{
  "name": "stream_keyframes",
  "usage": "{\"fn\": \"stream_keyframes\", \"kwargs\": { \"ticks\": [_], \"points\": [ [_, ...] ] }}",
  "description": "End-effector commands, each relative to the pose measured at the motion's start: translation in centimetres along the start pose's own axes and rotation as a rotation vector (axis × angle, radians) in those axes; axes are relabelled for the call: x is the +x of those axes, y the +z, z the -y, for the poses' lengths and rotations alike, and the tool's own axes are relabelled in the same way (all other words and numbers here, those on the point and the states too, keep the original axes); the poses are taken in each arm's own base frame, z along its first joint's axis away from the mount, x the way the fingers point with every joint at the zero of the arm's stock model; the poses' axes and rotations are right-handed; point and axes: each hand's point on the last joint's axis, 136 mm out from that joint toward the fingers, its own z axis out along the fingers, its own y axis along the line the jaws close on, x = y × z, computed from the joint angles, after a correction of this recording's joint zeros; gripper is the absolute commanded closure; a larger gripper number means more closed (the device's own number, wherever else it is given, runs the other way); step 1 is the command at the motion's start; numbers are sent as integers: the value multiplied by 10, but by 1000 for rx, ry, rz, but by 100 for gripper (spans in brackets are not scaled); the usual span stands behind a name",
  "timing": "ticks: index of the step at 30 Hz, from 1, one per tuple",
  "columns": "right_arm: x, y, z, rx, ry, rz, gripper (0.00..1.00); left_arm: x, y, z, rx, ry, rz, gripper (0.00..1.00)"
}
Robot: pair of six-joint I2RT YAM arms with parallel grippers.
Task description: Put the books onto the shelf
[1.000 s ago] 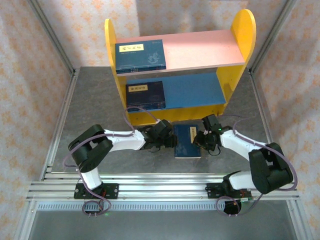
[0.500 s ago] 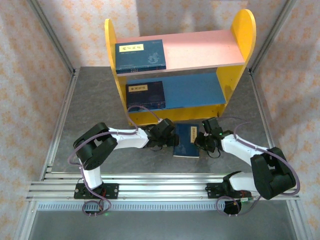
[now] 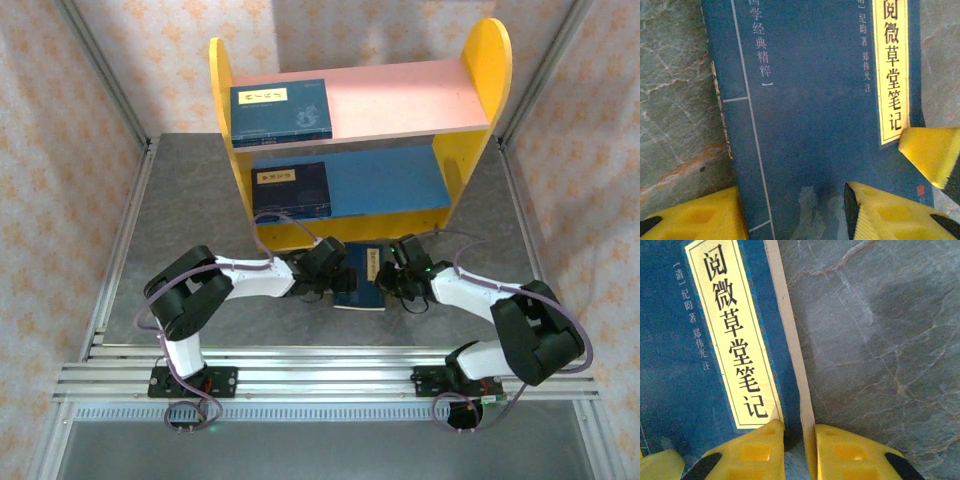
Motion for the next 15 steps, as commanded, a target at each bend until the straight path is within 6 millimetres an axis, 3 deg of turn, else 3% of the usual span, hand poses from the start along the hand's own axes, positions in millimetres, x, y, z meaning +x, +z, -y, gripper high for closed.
{"fn": "stream_keyframes", "kwargs": {
  "ticks": [1,5,9,15],
  "points": [
    [71,28,9,-11,-27,-265,83,-10,-19,53,216,25,39,50],
    [72,27,9,-10,-33,-268,80,-17,-31,57,212,48,67,57],
    [70,26,10,-5,-36,-259,75,-16,-27,56,205,50,53,68],
    [68,23,14,21,-42,-247,67,-15,-25,54,205,41,53,77]
  ]
}}
